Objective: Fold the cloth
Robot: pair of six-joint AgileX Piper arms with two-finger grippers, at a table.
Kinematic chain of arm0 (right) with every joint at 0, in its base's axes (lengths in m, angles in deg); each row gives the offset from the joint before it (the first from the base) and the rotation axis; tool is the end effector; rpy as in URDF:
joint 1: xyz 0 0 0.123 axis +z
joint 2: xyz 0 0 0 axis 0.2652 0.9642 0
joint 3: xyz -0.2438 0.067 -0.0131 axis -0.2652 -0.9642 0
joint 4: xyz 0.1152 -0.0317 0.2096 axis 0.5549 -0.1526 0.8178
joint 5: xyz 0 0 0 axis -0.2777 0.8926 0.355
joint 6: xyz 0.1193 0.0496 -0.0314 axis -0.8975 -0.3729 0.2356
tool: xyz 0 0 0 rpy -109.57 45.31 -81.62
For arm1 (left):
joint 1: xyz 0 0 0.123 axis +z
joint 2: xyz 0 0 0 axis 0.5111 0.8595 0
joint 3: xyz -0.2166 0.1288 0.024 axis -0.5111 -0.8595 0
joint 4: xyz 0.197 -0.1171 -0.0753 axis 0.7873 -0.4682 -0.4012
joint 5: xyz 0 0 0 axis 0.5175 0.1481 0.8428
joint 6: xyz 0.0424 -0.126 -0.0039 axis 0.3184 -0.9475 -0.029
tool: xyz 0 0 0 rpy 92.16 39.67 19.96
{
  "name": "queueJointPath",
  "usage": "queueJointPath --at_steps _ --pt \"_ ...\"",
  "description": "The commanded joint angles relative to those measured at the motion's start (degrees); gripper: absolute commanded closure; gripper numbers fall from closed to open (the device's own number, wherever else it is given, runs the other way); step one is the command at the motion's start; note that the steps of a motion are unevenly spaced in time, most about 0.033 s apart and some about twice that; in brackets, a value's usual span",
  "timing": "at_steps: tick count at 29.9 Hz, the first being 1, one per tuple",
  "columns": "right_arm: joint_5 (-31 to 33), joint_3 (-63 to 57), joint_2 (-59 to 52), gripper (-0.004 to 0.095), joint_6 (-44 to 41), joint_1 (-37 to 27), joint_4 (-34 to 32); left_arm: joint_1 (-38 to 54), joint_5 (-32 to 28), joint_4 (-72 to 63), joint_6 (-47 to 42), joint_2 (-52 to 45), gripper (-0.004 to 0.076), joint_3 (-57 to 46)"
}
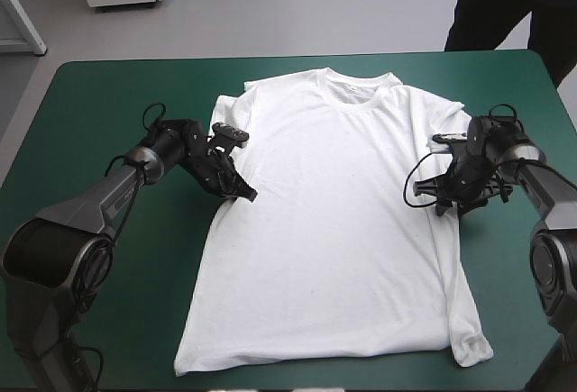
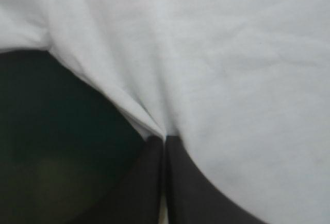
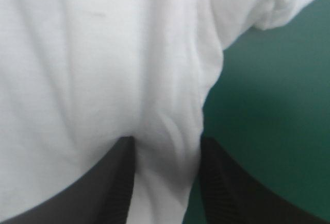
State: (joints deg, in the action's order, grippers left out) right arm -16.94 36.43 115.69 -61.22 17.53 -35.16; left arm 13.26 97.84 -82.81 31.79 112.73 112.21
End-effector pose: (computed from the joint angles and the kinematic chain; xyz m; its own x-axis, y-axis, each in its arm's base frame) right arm 0.3416 0.0186 0.1463 -0.9903 -0.0663 -0.1225 -0.0717 0.9966 0.0398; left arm 0.3535 -0.1416 0.1429 -0.8057 0.5161 -0.2905 0.5696 0.8097 -0.1413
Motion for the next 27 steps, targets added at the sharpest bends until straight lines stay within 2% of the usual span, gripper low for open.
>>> queueJointPath --at_steps 1,3,4,7,17,27 --pt "-1.58 1.55 -1.11 0.0748 0.83 -0.25 0.51 -0.69 3.36 -1.02 -0.24 -0.51 0.0746 -0.36" --pt "-2.39 1.78 -1.11 0.0906 2.35 -0.25 1.1 -0.69 3.26 -1.02 -0.24 -0.62 0.0746 -0.36" --pt "-2.53 2.03 -1.11 0.0922 2.57 -0.25 1.83 -0.69 3.36 -1.02 -0.24 -0.7 0.0746 -0.31" --pt "-2.53 3.64 -1.11 0.0921 2.57 -0.25 2.41 -0.59 4.58 -0.62 -0.24 -1.7 0.0746 0.67" --pt "8.14 20.09 -3.53 0.0921 2.05 -0.63 3.86 -0.58 17.42 9.24 -2.33 -12.17 0.0746 15.39" --pt "9.71 30.3 -14.72 0.0921 1.67 -0.63 6.07 -0.08 18.58 15.87 -5.17 -23.03 0.0746 30.54"
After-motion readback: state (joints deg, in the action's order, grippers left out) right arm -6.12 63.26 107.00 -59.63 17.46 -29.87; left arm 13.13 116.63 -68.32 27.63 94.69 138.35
